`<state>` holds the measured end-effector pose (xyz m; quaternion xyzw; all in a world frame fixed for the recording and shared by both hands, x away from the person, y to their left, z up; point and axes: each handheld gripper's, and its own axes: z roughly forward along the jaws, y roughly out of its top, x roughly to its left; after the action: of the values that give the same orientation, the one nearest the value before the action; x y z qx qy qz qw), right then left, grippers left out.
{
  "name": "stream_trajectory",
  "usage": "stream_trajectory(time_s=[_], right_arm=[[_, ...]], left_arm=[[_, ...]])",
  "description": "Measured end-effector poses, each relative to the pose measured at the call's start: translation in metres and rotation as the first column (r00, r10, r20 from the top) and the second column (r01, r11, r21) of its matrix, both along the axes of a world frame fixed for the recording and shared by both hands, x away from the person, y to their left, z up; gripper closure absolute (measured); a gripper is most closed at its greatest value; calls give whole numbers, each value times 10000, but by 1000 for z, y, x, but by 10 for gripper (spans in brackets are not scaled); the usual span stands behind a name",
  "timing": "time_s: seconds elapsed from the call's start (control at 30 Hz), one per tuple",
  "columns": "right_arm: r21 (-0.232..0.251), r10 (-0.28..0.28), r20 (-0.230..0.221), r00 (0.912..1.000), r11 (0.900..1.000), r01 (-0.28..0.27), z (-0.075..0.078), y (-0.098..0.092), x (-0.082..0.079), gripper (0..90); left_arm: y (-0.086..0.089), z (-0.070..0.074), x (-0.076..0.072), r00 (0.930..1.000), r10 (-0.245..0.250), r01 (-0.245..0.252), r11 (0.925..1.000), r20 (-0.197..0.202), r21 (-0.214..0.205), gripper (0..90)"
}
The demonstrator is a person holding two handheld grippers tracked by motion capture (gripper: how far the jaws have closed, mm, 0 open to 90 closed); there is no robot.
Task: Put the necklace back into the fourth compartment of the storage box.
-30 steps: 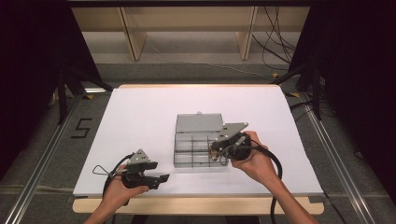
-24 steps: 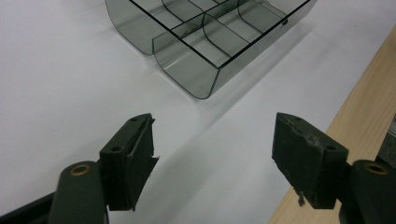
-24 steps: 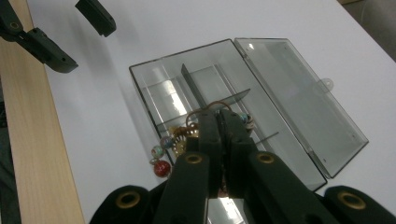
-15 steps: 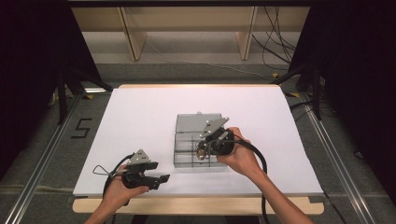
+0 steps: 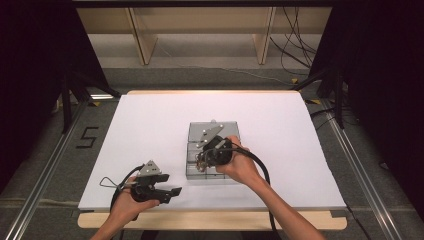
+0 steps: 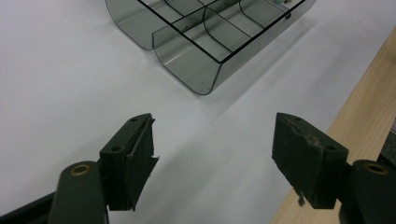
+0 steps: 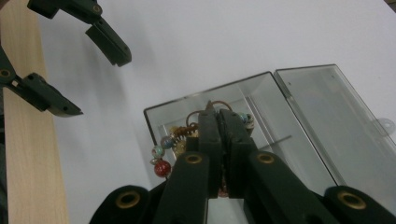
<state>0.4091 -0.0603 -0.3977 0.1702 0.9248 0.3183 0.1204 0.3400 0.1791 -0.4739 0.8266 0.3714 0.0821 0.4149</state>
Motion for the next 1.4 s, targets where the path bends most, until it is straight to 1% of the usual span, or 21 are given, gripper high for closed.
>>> stream_trajectory(time_s=[0.03, 0.27, 0.33, 0.4, 0.5, 0.53, 0.57, 0.63, 0.67, 0.73, 0.8, 0.83, 0.87, 0.9, 1.0, 1.07, 1.13, 1.2, 1.33, 1.37, 1.4], right_arm=[[17, 103, -26, 9999, 9999, -103, -2, 5, 2, 893], [-57, 157, -137, 9998, 9999, -157, -7, 14, 5, 893], [-43, 184, -207, 9996, 9998, -185, -11, 16, 6, 893], [-146, 361, -284, 9989, 9992, -366, -16, 18, 8, 893], [-150, 367, -256, 9990, 9992, -371, -18, 19, 10, 893], [-128, 154, -376, 9992, 9998, -159, -20, 20, 9, 893], [-173, 138, -415, 9990, 9997, -145, -21, 20, 9, 893], [-152, 298, -299, 9991, 9994, -303, -23, 21, 11, 893], [-136, 297, -278, 9992, 9995, -301, -25, 22, 11, 892], [-189, 357, -405, 9985, 9992, -365, -25, 21, 11, 892], [-205, 405, -351, 9986, 9989, -412, -29, 21, 12, 892], [-254, 280, -270, 9992, 9993, -287, -29, 21, 11, 891], [-173, 305, -498, 9983, 9994, -314, -31, 22, 11, 891], [-219, 280, -465, 9985, 9993, -290, -32, 21, 11, 890], [-196, 267, -588, 9979, 9994, -279, -37, 20, 12, 888], [-248, 210, -524, 9984, 9994, -223, -38, 19, 12, 888], [-219, 225, -642, 9977, 9995, -240, -40, 19, 13, 888], [-226, 53, -650, 9979, 9997, -68, -42, 19, 13, 887], [-288, 58, -579, 9983, 9996, -75, -43, 19, 15, 887], [-207, 175, -613, 9980, 9996, -188, -44, 20, 17, 885], [-197, 132, -645, 9978, 9997, -145, -45, 20, 17, 885]], left_arm=[[0, 0, 0, 10000, -11, 11, 10000, 9, -25, 294], [0, -1, 1, 10000, -60, 60, 9999, 35, -88, 294], [0, -1, 0, 9999, 72, -74, 9999, -102, -143, 294], [1, -1, 1, 10000, 45, -45, 10000, -61, 15, 294], [0, -1, 1, 10000, -31, 31, 10000, 46, -60, 294], [0, -1, 1, 10000, -36, 36, 10000, 40, -76, 294], [0, -1, 1, 10000, -62, 62, 10000, 20, -64, 294], [1, -1, 1, 9999, -105, 105, 9999, -1, 47, 294], [0, -1, 0, 9999, 23, -24, 10000, -99, -48, 294], [0, -1, 0, 9999, 5, -6, 10000, -110, -52, 294], [0, -2, 0, 9999, 68, -70, 9999, -119, -154, 294], [0, -2, 0, 9999, 61, -62, 9999, -99, -134, 294], [1, -1, 0, 10000, 23, -23, 10000, -64, 3, 294], [1, -1, 1, 9999, 78, -77, 10000, -71, 50, 294], [0, -2, 0, 9999, 92, -93, 9999, -127, -67, 294], [0, -2, 1, 10000, -20, 20, 10000, -67, -44, 293], [0, -2, 0, 9999, 47, -48, 10000, -135, -34, 294], [-1, -3, 0, 10000, 38, -39, 10000, -25, -92, 294], [-2, -3, 0, 10000, 77, -78, 9998, -32, -157, 294], [0, -3, 1, 10000, -51, 51, 10000, -33, 64, 294], [0, -3, 1, 10000, -51, 51, 10000, -33, 64, 295]])
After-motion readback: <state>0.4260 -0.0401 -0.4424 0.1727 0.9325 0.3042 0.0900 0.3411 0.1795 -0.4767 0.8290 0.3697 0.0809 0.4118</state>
